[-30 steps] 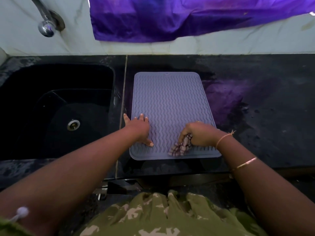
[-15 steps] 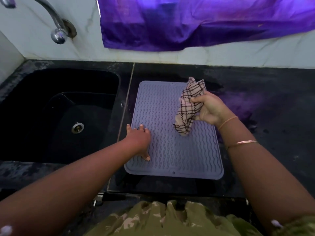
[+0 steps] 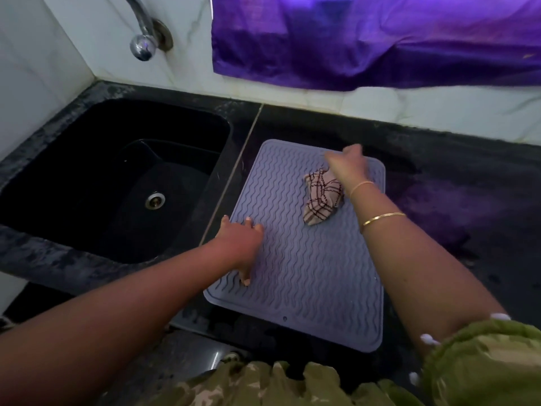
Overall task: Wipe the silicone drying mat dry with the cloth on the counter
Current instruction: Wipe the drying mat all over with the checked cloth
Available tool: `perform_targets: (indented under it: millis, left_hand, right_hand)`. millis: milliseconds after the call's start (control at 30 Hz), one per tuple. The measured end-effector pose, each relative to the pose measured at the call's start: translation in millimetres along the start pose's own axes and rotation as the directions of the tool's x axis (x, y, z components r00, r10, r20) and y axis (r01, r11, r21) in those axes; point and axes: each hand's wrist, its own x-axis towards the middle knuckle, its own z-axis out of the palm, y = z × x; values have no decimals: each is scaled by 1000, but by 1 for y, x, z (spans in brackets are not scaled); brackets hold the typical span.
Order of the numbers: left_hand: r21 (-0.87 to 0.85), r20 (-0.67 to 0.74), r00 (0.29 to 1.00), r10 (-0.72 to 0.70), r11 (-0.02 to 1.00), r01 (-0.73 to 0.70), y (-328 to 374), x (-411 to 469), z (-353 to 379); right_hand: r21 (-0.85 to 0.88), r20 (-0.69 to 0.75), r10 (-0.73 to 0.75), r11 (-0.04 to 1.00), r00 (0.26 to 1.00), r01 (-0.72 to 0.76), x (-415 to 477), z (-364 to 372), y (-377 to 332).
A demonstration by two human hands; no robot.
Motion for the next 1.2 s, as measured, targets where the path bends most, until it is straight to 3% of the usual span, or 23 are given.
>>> perform_targets:
  millis: [100, 233, 300, 367, 467, 567, 667, 733, 867, 1133, 1200]
  left_hand:
    - [4, 14, 1000, -2, 1000, 2, 0, 3, -10]
    - [-33, -173, 985, -23, 999, 18, -6, 18, -35]
    - [-63, -313, 950, -1, 998, -19, -7, 32, -46]
    - [-74, -360, 930, 76, 991, -110, -4, 49, -50]
    - [66, -260, 948, 183, 983, -171, 7, 69, -49]
    - [130, -205, 958, 200, 976, -176, 10, 88, -43]
    - [115, -198, 958, 209, 975, -189, 6, 95, -40]
    - [129, -202, 958, 202, 976, -178, 7, 95, -39]
    - [160, -215, 958, 192, 974, -159, 11, 95, -43]
    - [194, -221, 954, 201, 968, -159, 13, 99, -44]
    - [191, -225, 953, 201, 969, -159, 12, 100, -42]
  right_hand:
    - [-350, 141, 64, 937, 988, -11, -10, 25, 4]
    - [-549, 62, -55, 832, 997, 80, -16, 31, 7]
    - [-527, 43, -102, 843, 994, 109, -12, 24, 7]
    - [-464, 23, -93, 881, 995, 93, -5, 12, 6]
    - [-431, -47, -86, 900, 995, 58, 6, -8, -1]
    - [-426, -124, -161, 900, 979, 94, 17, -14, -5]
    - [-346, 13, -157, 926, 988, 151, 31, 0, -4]
    - [-430, 137, -68, 894, 988, 121, 36, 16, 2]
    - [-613, 75, -164, 770, 984, 176, 33, 28, 11]
    - [-679, 51, -303, 688, 952, 256, -69, 30, 46]
    - [-645, 40, -265, 729, 964, 227, -79, 27, 51]
